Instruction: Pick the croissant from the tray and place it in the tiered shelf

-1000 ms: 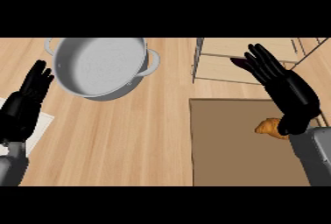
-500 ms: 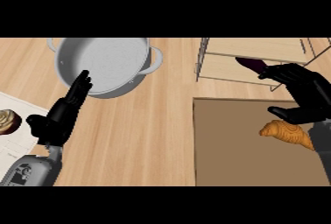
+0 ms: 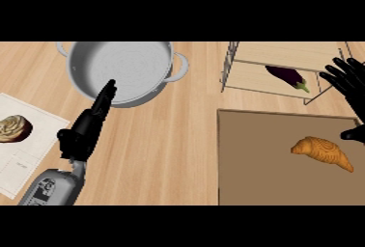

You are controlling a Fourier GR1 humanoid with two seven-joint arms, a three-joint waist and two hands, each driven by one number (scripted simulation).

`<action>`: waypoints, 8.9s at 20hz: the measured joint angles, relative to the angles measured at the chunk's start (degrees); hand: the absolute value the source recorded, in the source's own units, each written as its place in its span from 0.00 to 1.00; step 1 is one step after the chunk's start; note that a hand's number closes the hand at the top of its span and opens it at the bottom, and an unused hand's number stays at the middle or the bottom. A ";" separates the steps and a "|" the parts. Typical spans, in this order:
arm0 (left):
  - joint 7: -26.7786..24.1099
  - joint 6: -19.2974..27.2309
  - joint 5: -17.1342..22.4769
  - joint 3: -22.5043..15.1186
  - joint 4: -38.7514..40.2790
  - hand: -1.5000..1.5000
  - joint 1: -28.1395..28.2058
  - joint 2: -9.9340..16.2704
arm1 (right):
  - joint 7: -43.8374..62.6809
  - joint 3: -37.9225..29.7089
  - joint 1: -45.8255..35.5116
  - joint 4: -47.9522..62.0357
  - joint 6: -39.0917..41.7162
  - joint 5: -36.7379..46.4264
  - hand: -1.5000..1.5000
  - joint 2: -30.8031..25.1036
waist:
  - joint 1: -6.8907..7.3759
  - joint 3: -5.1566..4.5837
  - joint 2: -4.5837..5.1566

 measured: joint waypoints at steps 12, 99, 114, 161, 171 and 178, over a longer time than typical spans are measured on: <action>-0.76 1.04 -1.33 0.25 1.39 0.50 -0.20 -1.06 | 0.57 2.83 -2.00 -10.07 4.08 8.86 0.00 -13.08 | -0.98 -0.01 -0.77; -1.19 -4.44 -7.30 6.41 2.31 0.50 0.93 -6.59 | -39.51 34.92 1.84 3.42 -38.86 55.38 1.00 -13.76 | -2.16 -0.53 -1.90; -0.18 -4.29 -8.48 7.51 1.40 0.50 2.14 -6.65 | -17.30 31.12 2.13 1.39 -42.98 55.21 1.00 -4.70 | -3.81 -1.98 -3.09; 0.80 -4.97 -9.25 7.98 0.63 0.50 2.47 -7.69 | 88.52 20.71 -40.77 -35.97 -48.92 104.51 1.00 30.58 | -3.37 -0.49 -2.29; -0.46 -5.25 -10.07 8.01 1.73 0.50 1.35 -9.09 | 82.19 13.45 -43.01 -30.61 -44.92 107.24 1.00 26.51 | -2.62 -0.41 -1.94; -0.66 -5.99 -10.36 8.29 1.17 0.50 1.95 -9.30 | 79.26 12.43 -42.93 -23.99 -46.92 110.75 1.00 25.43 | -2.27 -0.44 -1.79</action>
